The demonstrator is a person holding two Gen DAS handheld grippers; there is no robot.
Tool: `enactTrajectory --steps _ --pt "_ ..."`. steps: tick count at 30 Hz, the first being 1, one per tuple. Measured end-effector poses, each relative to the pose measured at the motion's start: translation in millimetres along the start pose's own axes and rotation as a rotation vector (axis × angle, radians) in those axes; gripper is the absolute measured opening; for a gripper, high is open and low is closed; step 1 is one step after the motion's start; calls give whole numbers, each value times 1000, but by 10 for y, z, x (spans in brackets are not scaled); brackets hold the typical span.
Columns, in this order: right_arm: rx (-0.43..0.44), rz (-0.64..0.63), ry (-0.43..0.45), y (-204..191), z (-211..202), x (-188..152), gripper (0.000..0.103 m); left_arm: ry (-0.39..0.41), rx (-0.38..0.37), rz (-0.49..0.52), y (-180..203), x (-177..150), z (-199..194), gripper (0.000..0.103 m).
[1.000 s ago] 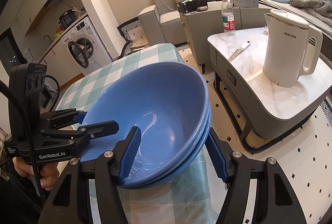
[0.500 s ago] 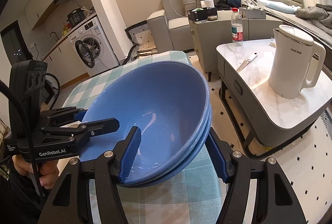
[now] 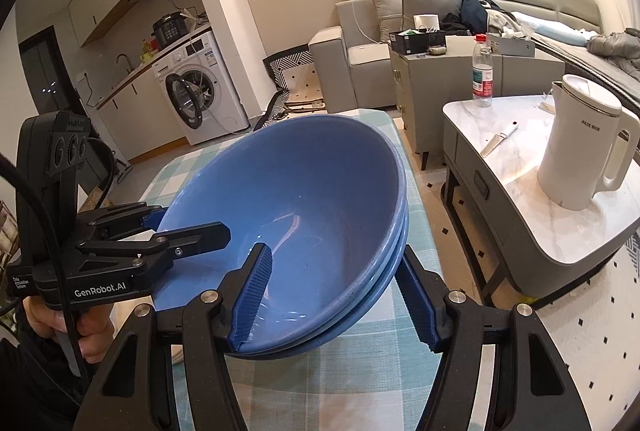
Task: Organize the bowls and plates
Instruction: 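Lift the nested blue bowls with both tools and carry them over the cream plates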
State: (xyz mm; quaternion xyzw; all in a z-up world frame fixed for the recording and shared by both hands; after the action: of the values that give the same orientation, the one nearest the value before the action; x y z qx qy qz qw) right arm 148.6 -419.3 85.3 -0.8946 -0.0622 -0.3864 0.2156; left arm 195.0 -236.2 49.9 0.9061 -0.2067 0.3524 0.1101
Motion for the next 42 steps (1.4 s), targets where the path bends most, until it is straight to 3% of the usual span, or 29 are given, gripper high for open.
enactTrajectory --steps 22,42 --pt "63 -73 -21 -646 94 51 66 55 78 -65 -417 -211 -496 45" --pt "170 -139 -73 -1335 452 -87 66 73 186 -165 -970 -611 -871 45"
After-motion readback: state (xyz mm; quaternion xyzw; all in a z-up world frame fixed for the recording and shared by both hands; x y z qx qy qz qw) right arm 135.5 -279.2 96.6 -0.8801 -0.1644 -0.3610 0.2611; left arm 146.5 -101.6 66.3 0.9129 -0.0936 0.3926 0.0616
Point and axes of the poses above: each gripper's, at about its wrist camera, not at the fingertips, and z roughly the way its jaws point, y to its right, x to its top, the point moved 3 cm from there along z, roughly the way its jaws point, and after that the axes turned 11 degrees about x, right-handed, at the moved point
